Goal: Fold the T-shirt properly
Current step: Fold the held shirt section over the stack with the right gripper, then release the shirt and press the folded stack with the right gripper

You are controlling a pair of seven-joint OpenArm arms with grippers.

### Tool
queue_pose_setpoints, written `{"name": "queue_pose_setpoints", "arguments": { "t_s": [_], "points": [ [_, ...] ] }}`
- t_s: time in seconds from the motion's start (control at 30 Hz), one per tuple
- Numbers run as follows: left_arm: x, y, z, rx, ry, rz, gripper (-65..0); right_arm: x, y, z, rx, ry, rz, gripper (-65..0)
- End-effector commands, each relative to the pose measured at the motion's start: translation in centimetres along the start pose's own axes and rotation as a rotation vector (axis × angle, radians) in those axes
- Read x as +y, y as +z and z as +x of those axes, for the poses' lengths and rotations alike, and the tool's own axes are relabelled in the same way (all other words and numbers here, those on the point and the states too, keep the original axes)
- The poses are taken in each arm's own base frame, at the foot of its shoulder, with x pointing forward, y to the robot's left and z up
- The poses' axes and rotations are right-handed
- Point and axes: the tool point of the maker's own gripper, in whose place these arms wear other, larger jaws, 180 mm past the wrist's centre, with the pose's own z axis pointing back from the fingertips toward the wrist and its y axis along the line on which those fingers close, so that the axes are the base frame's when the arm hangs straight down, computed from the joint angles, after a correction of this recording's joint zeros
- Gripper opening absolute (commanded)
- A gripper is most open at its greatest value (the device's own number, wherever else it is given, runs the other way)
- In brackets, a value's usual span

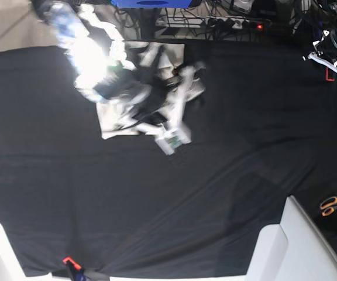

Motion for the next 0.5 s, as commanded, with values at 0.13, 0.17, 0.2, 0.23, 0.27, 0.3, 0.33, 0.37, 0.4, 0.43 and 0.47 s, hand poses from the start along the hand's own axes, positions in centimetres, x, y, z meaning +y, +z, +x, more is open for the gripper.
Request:
{"name": "queue_pose_setpoints", "arguments": {
  "t_s": [0.13, 0.17, 0.2, 0.23, 0.27, 0.3, 0.33, 0.37, 0.4, 0.43, 0.47],
  "points": [
    [0.7, 0.5, 1.2, -0.032, -0.010, 0.013, -65.0, -4.2, 0.7, -4.6, 0.117, -0.234, -0.157, -65.0],
    [0.7, 0.5, 1.2, -0.032, -0.010, 0.013, -65.0, -4.5, 0.7, -5.2, 0.120, -0.250, -0.167, -62.3],
    [0.7, 0.5, 1.2, -0.031, -0.009, 0.013, -65.0, -4.9, 0.9, -5.7, 0.121, -0.260, -0.180, -61.2],
    [0.7, 0.5, 1.2, -0.031, -0.009, 0.013, -65.0, -5.2, 1.0, -6.2, 0.124, -0.263, -0.191, -62.7],
    [0.7, 0.5, 1.2, -0.031, -0.009, 0.013, -65.0, -5.4, 1.2, -6.5, 0.126, -0.270, -0.195, -64.2],
    [0.7, 0.5, 1.2, -0.031, -0.009, 0.013, -65.0, -5.4, 1.2, -6.7, 0.130, -0.272, -0.195, -65.0],
    [0.7, 0.4, 1.3, -0.034, -0.009, 0.012, -65.0, -5.2, 1.2, -6.9, 0.137, -0.273, -0.193, -64.5],
    [0.7, 0.4, 1.3, -0.034, -0.009, 0.012, -65.0, -5.1, 1.1, -7.1, 0.143, -0.274, -0.191, -64.5],
    [0.6, 0.4, 1.4, -0.035, -0.008, 0.012, -65.0, -5.0, 0.9, -7.4, 0.150, -0.274, -0.188, -64.5],
    [0.6, 0.4, 1.4, -0.035, -0.008, 0.012, -65.0, -5.0, 0.7, -7.6, 0.159, -0.279, -0.187, -64.5],
    [0.6, 0.4, 1.4, -0.035, -0.008, 0.012, -65.0, -5.1, 0.4, -8.0, 0.171, -0.284, -0.190, -64.5]
  ]
}}
